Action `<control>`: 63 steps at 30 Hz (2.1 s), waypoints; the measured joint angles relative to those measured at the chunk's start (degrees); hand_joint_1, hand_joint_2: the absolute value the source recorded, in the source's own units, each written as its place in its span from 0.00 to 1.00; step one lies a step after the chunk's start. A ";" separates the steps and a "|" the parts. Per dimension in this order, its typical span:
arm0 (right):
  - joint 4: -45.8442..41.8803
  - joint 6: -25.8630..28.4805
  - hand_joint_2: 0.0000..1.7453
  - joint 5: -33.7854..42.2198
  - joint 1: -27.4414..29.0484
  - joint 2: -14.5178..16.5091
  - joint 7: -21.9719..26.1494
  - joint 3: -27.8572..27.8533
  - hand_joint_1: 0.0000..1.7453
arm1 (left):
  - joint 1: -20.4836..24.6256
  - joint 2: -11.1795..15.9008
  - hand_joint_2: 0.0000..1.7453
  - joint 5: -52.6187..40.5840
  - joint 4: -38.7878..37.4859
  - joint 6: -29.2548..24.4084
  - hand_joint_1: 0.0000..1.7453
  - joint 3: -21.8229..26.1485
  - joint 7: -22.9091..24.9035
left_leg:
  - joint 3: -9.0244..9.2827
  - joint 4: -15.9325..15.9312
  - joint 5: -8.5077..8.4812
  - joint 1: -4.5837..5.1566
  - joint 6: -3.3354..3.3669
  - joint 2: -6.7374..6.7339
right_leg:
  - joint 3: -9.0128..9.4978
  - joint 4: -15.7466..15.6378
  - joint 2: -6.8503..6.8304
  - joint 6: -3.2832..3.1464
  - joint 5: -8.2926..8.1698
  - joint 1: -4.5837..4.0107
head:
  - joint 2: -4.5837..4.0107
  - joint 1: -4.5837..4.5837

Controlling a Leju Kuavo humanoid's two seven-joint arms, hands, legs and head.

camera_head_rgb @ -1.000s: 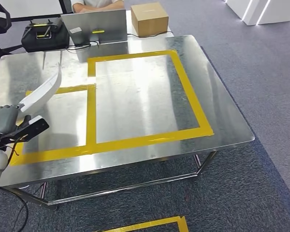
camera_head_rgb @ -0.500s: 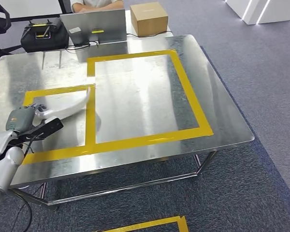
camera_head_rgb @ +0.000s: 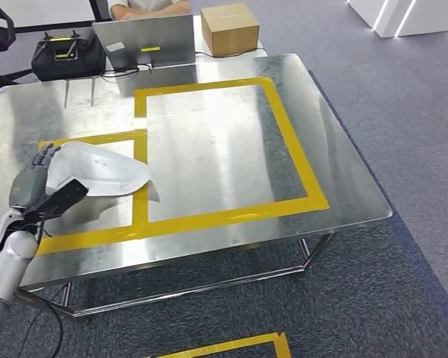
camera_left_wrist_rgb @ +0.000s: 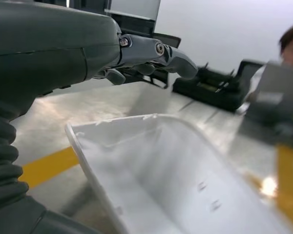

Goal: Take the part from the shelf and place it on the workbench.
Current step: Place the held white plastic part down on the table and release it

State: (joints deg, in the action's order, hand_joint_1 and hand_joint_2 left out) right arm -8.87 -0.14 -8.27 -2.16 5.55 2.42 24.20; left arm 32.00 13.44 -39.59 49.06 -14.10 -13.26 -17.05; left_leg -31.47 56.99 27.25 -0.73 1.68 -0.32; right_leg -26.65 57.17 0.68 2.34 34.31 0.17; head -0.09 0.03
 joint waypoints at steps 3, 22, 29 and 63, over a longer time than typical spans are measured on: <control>-0.01 0.05 0.00 -0.05 -0.03 -0.08 -0.31 -0.01 0.00 | -4.14 -2.49 0.00 6.43 8.22 0.56 0.00 1.36 -1.45 | 0.41 -1.10 -0.50 -0.31 0.25 -0.32 | -5.54 9.76 -0.13 0.62 4.04 0.35 | 0.00 -0.20; 0.02 1.26 0.00 1.18 0.56 -0.03 0.30 -0.04 0.00 | -33.29 -8.14 0.00 28.80 54.89 -1.88 0.00 4.75 -12.98 | -5.07 15.59 8.21 0.35 -0.99 -0.07 | -7.35 4.01 -0.07 -0.90 -4.52 0.22 | 0.02 -0.25; 0.03 3.00 0.00 1.91 0.80 0.72 0.48 -0.43 0.00 | -42.83 -11.13 0.00 30.30 62.91 -3.60 0.00 8.25 -15.78 | 0.84 2.40 2.88 1.81 0.98 -0.12 | -8.08 3.40 -0.30 -0.51 -5.78 -0.34 | 0.02 -0.29; 0.10 6.82 0.00 2.66 1.21 1.86 -1.60 -2.05 0.00 | -38.96 -30.49 0.00 -1.33 4.36 -2.41 0.00 60.57 -9.96 | 2.11 -1.09 1.29 0.13 0.11 0.06 | -9.30 7.03 -0.89 0.73 -0.44 0.45 | 0.02 -0.79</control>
State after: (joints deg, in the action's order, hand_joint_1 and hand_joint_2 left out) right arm -8.77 6.68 -5.62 -0.94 7.41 0.82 22.14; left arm -6.96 -17.04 -40.93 53.42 -16.52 47.31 -27.01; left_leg -29.36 55.90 28.54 -0.60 1.79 -0.25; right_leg -35.95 64.20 -0.22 3.06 33.86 0.62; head -0.07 -0.76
